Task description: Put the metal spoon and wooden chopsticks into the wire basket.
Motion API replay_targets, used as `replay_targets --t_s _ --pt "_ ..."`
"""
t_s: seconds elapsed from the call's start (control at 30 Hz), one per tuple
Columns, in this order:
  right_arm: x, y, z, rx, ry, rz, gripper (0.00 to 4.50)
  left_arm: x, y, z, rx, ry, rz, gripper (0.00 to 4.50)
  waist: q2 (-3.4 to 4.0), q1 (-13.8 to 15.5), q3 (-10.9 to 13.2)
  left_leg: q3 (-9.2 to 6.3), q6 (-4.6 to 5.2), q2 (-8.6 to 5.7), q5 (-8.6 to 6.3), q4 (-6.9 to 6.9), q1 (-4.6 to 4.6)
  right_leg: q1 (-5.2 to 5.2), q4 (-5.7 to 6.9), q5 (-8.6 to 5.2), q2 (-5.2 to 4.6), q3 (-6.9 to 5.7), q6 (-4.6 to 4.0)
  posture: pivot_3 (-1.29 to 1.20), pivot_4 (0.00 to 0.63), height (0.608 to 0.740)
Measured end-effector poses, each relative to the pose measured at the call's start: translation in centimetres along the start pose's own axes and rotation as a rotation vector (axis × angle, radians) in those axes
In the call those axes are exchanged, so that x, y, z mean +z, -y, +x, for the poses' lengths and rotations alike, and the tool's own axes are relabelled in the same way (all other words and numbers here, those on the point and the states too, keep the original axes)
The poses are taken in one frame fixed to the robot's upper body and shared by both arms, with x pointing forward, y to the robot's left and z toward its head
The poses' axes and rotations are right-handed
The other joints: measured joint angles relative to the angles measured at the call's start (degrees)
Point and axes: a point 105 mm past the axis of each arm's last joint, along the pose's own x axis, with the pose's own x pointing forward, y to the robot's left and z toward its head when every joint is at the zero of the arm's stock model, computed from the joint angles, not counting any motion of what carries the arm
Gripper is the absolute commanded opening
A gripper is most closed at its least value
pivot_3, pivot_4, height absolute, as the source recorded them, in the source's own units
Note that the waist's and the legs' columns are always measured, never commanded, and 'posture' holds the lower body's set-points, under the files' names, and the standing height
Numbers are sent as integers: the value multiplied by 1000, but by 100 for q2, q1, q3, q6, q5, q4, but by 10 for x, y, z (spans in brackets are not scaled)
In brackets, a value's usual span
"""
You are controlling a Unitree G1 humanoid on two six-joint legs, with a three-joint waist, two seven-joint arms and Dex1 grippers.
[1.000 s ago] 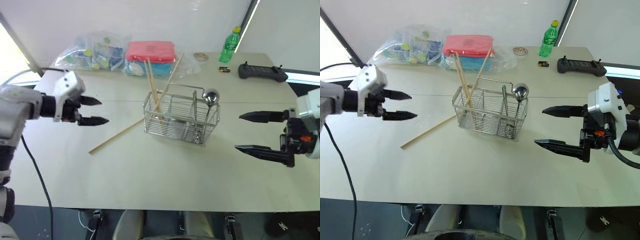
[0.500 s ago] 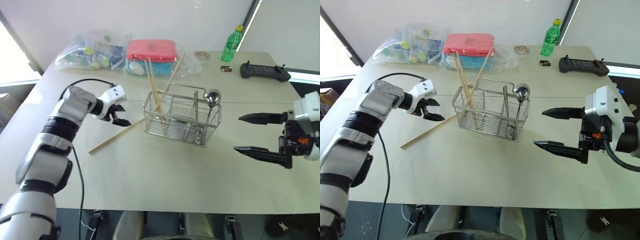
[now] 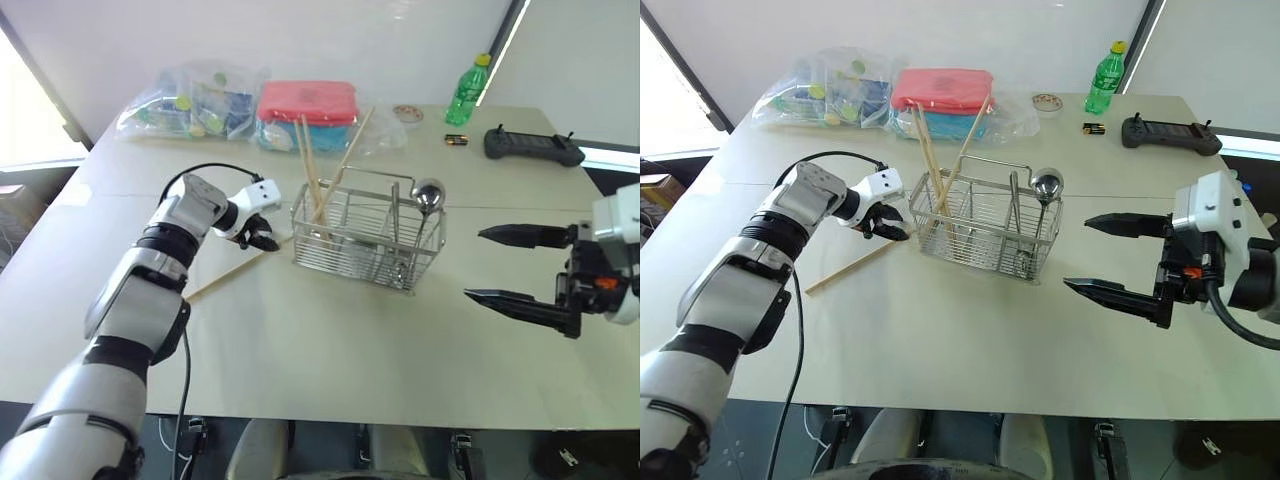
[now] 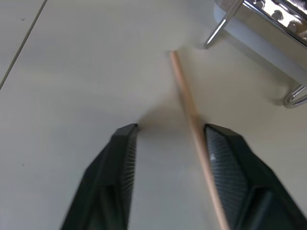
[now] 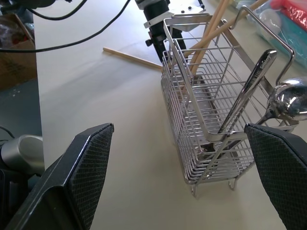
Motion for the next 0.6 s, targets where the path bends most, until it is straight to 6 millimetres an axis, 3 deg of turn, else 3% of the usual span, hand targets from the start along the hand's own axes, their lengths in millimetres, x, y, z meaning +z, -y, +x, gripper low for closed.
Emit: replay_targets --t_s 0.07,0.33,0.43,0.53,0.6 --pt "-1 0 0 -2 2 4 4500 -1 -1 0 9 6 -11 17 0 -1 0 0 0 0 0 -1 4 3 1 0 0 0 0 0 150 692" --pt "-4 -1 -1 -4 -3 19 4500 -3 -3 0 17 16 -39 17 2 -2 -2 0 0 0 0 -1 10 9 2 2 0 0 -2 0 150 692" --pt "-6 -2 -1 3 -9 27 4500 -6 -12 -4 85 34 -82 17 0 -16 0 0 0 2 0 -1 12 7 4 1 1 0 -1 0 150 692" --pt "-6 -3 -1 9 -7 22 4500 -18 -34 -23 236 80 -183 17 -6 -78 3 -1 0 4 0 -7 8 -2 5 1 2 -2 0 0 150 692" --pt "-6 -3 -1 7 -6 19 4500 -15 -58 -50 388 185 -255 17 -14 -135 8 -7 0 3 0 -6 -4 -10 5 5 2 -4 -6 0 150 692"
